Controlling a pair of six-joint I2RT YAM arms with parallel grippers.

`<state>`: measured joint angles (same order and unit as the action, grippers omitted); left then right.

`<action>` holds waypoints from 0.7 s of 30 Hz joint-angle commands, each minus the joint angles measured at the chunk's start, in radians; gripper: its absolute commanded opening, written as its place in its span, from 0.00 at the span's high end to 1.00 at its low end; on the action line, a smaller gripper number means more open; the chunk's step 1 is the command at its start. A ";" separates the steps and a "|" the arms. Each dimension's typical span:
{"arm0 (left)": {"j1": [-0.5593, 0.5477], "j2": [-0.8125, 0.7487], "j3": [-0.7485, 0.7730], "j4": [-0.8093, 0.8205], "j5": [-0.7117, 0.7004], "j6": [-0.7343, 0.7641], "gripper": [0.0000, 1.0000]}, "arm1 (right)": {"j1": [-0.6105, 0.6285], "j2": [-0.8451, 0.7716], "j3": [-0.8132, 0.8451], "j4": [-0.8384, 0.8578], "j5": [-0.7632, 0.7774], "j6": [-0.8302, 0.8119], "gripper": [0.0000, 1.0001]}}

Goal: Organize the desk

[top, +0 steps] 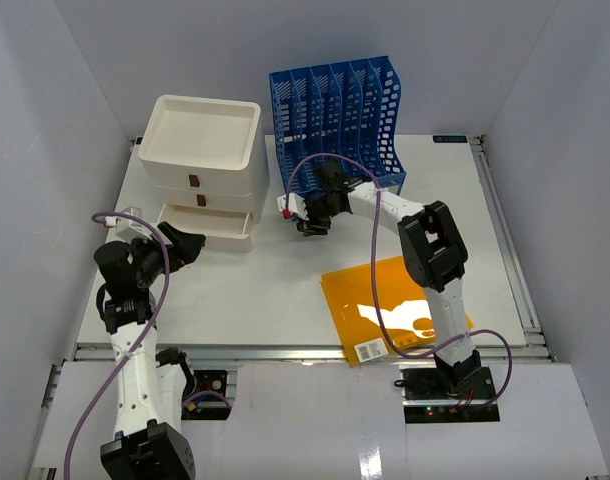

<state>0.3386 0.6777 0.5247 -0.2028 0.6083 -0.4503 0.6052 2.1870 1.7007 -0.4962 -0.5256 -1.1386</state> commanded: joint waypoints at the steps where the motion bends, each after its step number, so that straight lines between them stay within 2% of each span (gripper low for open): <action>1: 0.005 -0.014 0.016 0.002 -0.011 0.002 0.02 | -0.003 0.039 0.033 0.012 0.029 0.015 0.53; 9: 0.005 -0.011 0.015 0.002 -0.008 0.004 0.02 | -0.008 0.060 0.025 0.007 0.038 0.028 0.60; 13: 0.005 -0.012 0.017 0.003 -0.009 0.003 0.02 | -0.010 0.038 -0.006 -0.018 0.017 0.019 0.73; 14: 0.005 -0.012 0.017 0.003 -0.008 0.002 0.02 | -0.010 0.032 -0.007 -0.029 0.010 0.017 0.73; 15: 0.005 -0.012 0.017 0.002 -0.008 0.002 0.02 | -0.009 0.023 -0.014 -0.042 0.001 0.015 0.82; 17: 0.005 -0.012 0.015 0.003 -0.004 0.002 0.02 | -0.008 0.008 -0.036 -0.076 -0.034 0.013 0.92; 21: 0.005 -0.023 0.015 0.005 -0.007 0.001 0.02 | 0.018 -0.059 -0.098 -0.100 -0.073 0.013 0.92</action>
<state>0.3386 0.6768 0.5247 -0.2028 0.6048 -0.4503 0.6026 2.2105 1.6716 -0.5065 -0.5385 -1.1226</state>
